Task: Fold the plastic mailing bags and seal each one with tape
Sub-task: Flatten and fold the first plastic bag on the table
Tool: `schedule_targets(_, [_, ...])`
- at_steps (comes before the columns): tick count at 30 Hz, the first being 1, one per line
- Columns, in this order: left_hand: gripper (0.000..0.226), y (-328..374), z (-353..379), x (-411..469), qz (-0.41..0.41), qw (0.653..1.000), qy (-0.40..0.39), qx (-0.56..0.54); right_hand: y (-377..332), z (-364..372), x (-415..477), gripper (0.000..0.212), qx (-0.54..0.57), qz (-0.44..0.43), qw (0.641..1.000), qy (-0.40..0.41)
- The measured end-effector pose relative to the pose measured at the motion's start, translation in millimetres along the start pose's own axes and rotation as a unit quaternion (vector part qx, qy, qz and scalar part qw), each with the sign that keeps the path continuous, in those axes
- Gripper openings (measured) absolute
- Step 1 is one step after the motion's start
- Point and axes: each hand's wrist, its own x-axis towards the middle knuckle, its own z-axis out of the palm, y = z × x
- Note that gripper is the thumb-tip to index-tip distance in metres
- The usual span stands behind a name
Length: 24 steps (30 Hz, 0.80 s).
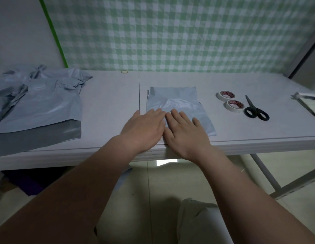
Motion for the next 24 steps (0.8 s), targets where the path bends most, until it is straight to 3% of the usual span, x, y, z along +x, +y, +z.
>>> schedule_targets(3, [0.051,-7,4,-1,-0.009,0.998,-0.050,0.038,0,2,0,0.057,0.001,-0.002,1.000,-0.005])
schedule_targets(13, [0.067,-9,3,0,-0.011,0.992,-0.106,0.072,27,-9,-13,0.055,-0.014,0.009,1.000,-0.008])
schedule_targets(24, [0.069,-9,0,-3,-0.004,0.993,-0.103,0.057,70,-16,-37,0.052,-0.011,0.097,0.995,-0.020])
